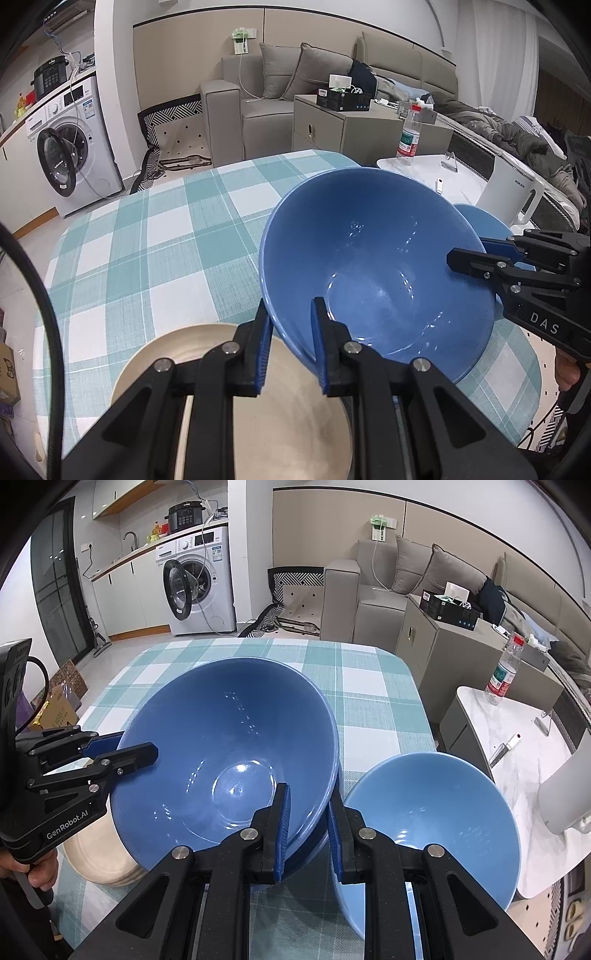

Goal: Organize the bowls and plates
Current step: 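Carry the held blue bowls with both grippers toward the cream plate stack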

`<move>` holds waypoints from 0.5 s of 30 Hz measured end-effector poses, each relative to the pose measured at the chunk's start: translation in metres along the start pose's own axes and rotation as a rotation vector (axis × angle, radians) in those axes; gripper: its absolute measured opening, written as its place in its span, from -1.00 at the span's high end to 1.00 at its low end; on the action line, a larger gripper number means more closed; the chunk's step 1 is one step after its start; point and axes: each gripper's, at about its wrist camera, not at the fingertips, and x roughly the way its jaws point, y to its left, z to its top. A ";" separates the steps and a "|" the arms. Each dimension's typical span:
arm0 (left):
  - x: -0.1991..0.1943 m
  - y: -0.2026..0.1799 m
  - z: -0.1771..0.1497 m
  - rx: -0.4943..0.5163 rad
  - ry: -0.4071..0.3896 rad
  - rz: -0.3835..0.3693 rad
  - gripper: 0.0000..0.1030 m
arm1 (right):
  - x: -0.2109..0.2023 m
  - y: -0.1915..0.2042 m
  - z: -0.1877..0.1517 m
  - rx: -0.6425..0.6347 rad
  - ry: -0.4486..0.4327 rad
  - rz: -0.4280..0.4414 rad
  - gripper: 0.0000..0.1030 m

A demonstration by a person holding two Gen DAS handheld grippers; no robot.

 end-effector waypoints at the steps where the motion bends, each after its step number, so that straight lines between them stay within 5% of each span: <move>1: 0.000 0.000 -0.001 0.001 0.000 0.001 0.66 | 0.000 0.000 0.000 -0.001 0.001 0.000 0.63; 15: 0.006 -0.004 -0.003 0.021 0.020 0.018 0.65 | 0.006 0.004 -0.007 -0.027 0.007 -0.035 0.60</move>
